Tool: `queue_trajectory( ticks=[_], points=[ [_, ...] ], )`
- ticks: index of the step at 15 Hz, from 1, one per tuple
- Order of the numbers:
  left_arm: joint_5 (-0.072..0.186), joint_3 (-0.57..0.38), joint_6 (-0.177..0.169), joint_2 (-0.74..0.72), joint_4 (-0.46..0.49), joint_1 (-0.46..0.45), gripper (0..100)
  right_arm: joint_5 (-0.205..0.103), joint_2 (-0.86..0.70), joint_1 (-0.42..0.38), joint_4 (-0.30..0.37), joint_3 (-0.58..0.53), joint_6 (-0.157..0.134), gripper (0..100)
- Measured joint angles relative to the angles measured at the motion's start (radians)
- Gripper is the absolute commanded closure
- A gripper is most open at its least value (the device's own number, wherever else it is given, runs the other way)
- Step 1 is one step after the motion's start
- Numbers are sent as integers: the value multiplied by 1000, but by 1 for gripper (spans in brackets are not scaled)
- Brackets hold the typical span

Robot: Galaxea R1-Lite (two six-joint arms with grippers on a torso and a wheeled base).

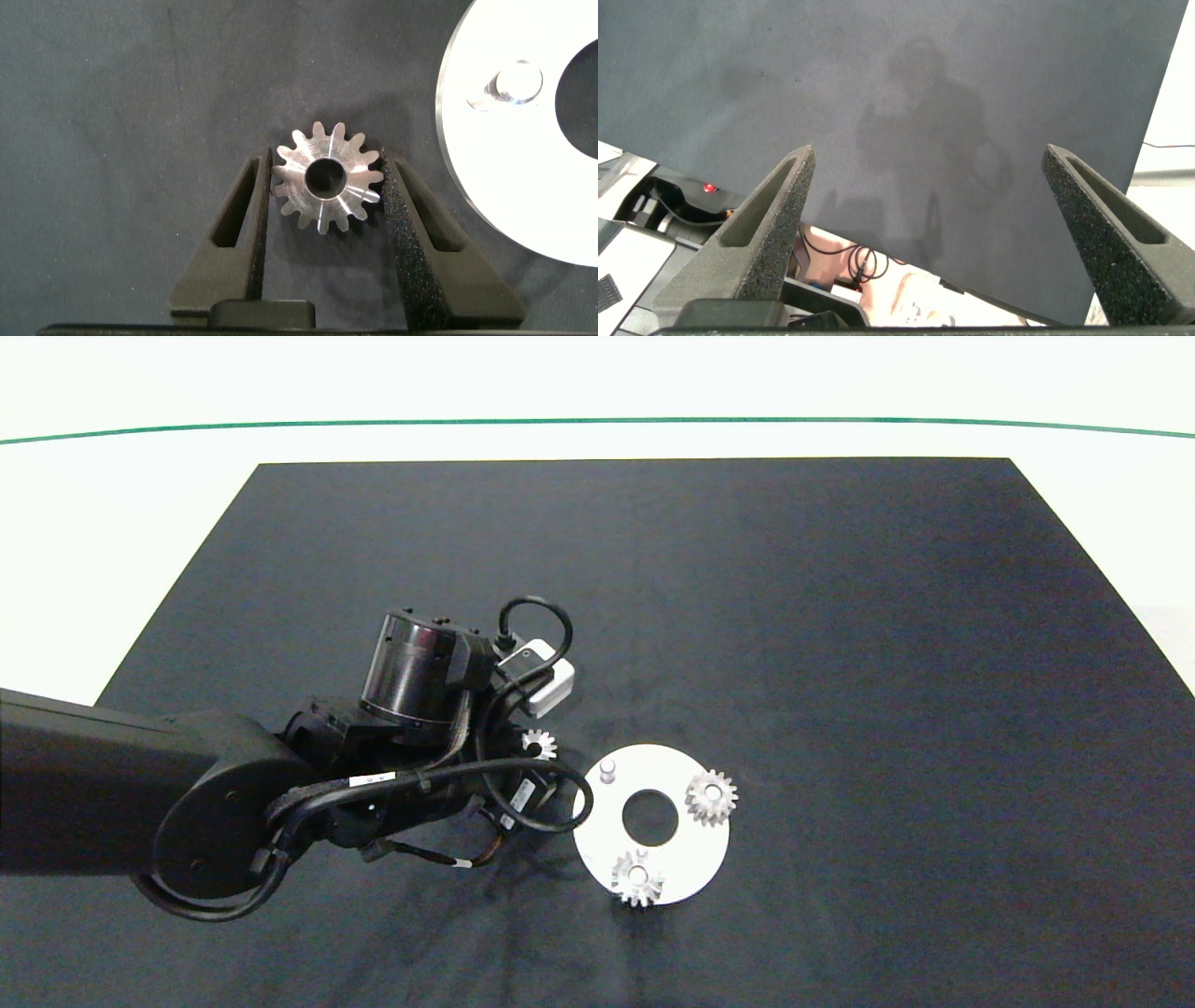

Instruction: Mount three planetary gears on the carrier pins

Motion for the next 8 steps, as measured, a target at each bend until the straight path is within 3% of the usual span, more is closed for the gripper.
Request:
queue_trajectory(
  ticks=[4, 6, 8],
  points=[
    [1, -36, 22, -32, 77, 27, 90, 0, 0, 0, 0, 0, 0, 0],
    [4, -76, 20, -69, 166, 23, 90, 1, 0, 0, 1, 0, 0, 0],
    [11, -102, 13, -103, 187, -6, 90, 0, -3, -2, 0, 0, -1, 0]
  ],
)
